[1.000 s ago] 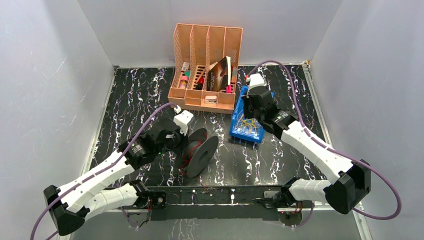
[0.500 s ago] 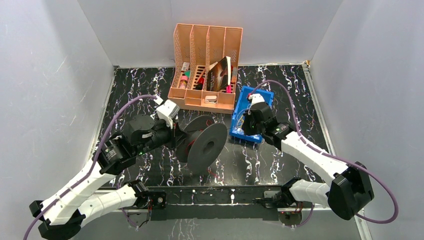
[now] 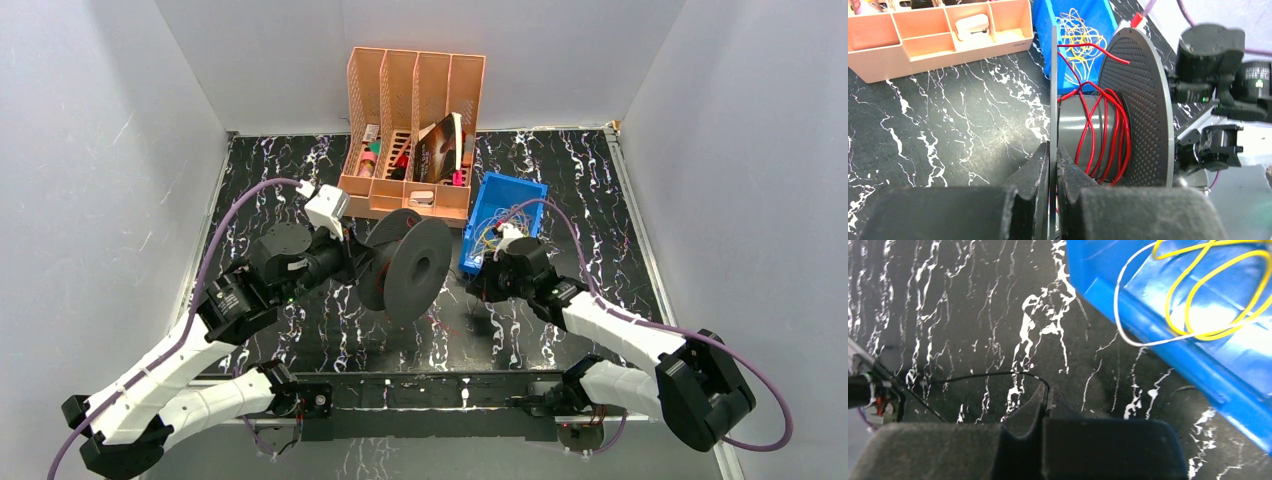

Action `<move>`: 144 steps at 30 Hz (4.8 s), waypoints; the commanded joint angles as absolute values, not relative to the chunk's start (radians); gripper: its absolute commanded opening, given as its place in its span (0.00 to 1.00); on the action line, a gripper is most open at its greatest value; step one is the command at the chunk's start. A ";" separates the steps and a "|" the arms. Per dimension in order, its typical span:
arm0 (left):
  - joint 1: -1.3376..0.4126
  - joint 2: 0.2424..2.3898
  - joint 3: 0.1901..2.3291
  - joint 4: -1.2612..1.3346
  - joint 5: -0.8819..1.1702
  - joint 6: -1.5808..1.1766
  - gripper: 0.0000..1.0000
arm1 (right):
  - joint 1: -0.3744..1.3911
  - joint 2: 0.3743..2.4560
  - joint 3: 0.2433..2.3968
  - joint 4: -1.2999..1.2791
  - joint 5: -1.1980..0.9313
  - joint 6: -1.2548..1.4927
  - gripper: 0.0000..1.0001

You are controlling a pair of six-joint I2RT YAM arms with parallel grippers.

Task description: Wrap the cables

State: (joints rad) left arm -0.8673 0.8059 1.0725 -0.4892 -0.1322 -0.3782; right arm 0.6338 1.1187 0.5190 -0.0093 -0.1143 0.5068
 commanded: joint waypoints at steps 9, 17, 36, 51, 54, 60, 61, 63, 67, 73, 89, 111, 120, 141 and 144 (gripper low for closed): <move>-0.870 0.861 1.117 -0.241 -0.281 -0.462 0.00 | 0.860 1.033 0.368 0.360 -0.085 0.695 0.00; -0.870 0.903 1.098 -0.162 -0.373 -0.457 0.00 | 1.029 0.982 0.357 0.415 0.058 0.725 0.00; -0.870 1.135 1.093 -0.131 -0.522 -0.367 0.00 | 1.267 1.020 0.531 0.323 0.306 0.670 0.00; -0.872 1.216 1.005 -0.210 -0.507 -0.418 0.00 | 1.305 1.165 0.763 0.176 0.441 0.665 0.00; -0.873 1.212 0.972 -0.211 -0.484 -0.470 0.00 | 1.305 1.194 0.797 0.158 0.489 0.676 0.00; -0.890 1.202 0.937 -0.215 -0.461 -0.562 0.00 | 1.305 1.233 0.846 0.164 0.596 0.699 0.00; -0.902 1.202 0.933 -0.215 -0.469 -0.566 0.00 | 1.305 1.238 0.852 0.162 0.616 0.707 0.00; -0.931 1.204 0.930 -0.215 -0.501 -0.566 0.00 | 1.305 1.246 0.866 0.149 0.656 0.735 0.00; -0.988 1.210 0.922 -0.216 -0.563 -0.555 0.00 | 1.305 1.257 0.902 0.091 0.737 0.802 0.00; -1.040 1.185 0.892 -0.219 -0.637 -0.587 0.00 | 1.305 1.264 0.943 -0.002 0.826 0.904 0.00; -1.127 1.121 0.811 -0.205 -0.653 -0.531 0.00 | 1.302 1.268 0.997 -0.186 0.982 1.028 0.01; -1.165 1.110 0.768 -0.202 -0.669 -0.502 0.00 | 1.288 1.240 0.997 -0.262 1.020 1.118 0.15; -1.178 1.099 0.751 -0.204 -0.673 -0.502 0.00 | 1.282 1.225 0.987 -0.274 1.032 1.130 0.15; -1.198 1.013 0.726 -0.179 -0.468 -0.201 0.00 | 1.247 1.051 0.870 -0.262 0.870 0.955 0.00; -1.197 0.991 0.726 -0.188 -0.421 -0.132 0.00 | 1.238 1.003 0.845 -0.289 0.827 0.917 0.00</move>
State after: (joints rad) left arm -1.1877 1.0340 0.7467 -0.0982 -0.5278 -0.2630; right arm 1.2716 1.0733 0.8684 -0.2684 0.8108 1.0054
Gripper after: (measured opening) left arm 0.029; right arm 0.018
